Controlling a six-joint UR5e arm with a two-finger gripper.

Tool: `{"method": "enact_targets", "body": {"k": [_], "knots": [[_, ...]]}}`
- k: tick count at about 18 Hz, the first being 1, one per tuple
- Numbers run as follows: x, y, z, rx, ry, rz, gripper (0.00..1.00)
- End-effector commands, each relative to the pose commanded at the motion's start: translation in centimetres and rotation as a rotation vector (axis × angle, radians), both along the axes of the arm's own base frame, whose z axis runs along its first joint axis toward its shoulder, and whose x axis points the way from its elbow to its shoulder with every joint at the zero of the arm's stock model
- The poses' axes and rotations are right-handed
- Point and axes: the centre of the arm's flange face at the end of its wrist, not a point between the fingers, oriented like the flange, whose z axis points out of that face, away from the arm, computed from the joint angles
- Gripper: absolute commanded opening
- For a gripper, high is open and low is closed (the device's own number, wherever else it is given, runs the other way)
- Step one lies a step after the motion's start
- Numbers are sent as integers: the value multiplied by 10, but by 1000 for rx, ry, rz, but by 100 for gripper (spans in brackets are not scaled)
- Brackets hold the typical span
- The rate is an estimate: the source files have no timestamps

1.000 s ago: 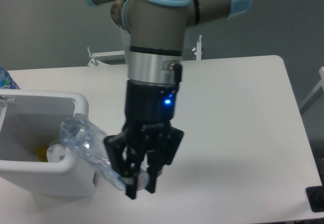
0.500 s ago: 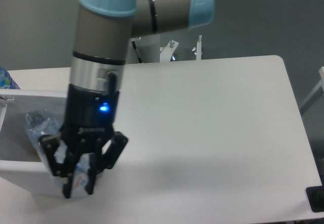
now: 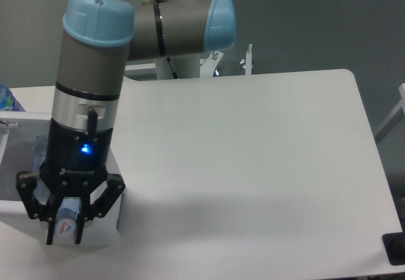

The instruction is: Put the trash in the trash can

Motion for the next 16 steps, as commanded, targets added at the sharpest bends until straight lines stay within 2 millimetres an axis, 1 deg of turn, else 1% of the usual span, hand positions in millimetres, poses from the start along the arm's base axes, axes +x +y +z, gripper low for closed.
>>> {"method": "enact_targets", "body": {"k": [1, 2, 3, 4, 5, 6, 7, 10, 12, 14, 15, 16], "knots": [[0, 0, -2, 1, 8, -7, 43], [1, 0, -5, 3, 22, -21, 55], [3, -1, -9, 3, 32, -32, 62], [4, -1, -10, 3, 36, -30, 65], [8, -3, -8, 3, 39, -35, 74], [9, -4, -10, -2, 40, -35, 90], [10, -6, -8, -1, 42, -34, 100], [12, -11, -9, -6, 41, -33, 100], [3, -14, -18, -22, 31, -20, 100], [-31, -28, -34, -49, 13, 31, 100], [-46, -38, -37, -57, 8, 57, 100], [-68, -51, -43, -68, 1, 93, 100]]}}
